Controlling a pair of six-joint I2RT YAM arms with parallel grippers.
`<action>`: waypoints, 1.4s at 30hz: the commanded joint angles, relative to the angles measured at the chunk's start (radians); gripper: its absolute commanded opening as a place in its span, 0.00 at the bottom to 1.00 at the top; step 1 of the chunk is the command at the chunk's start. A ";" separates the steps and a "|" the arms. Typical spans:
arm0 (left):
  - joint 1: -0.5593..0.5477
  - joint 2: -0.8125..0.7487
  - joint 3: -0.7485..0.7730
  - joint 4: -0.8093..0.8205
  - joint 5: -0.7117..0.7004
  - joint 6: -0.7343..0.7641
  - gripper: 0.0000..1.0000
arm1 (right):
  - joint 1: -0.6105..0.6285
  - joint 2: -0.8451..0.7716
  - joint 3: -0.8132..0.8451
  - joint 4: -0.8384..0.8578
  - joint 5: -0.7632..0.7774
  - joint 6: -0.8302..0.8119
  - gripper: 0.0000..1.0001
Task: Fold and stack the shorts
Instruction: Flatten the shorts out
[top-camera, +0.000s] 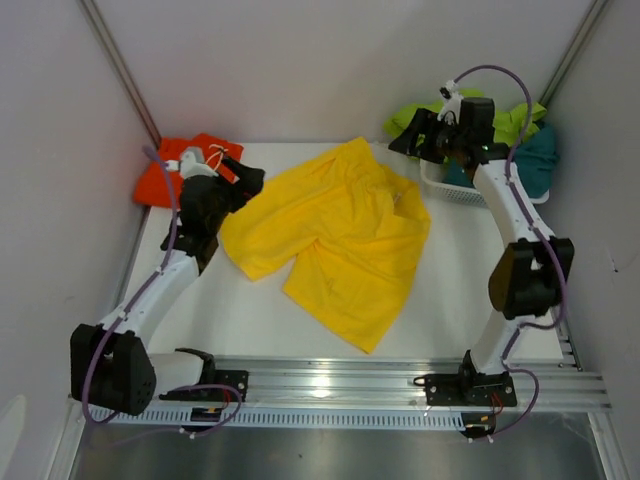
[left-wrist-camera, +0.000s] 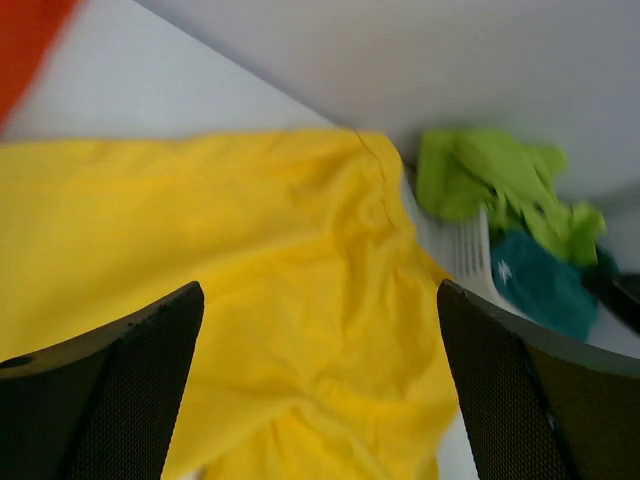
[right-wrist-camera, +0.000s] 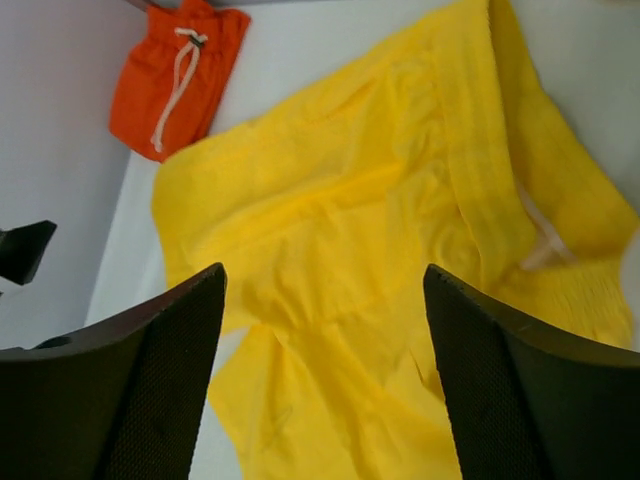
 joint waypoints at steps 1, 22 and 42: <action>-0.177 -0.069 -0.037 -0.124 -0.021 0.094 0.99 | -0.024 -0.173 -0.256 -0.045 0.130 -0.121 0.78; -1.099 0.333 0.225 -0.470 -0.282 0.361 0.99 | -0.012 -0.280 -0.628 -0.020 0.455 -0.068 0.54; -1.199 0.588 0.302 -0.529 -0.165 0.312 0.91 | 0.002 -0.089 -0.634 0.056 0.472 -0.025 0.43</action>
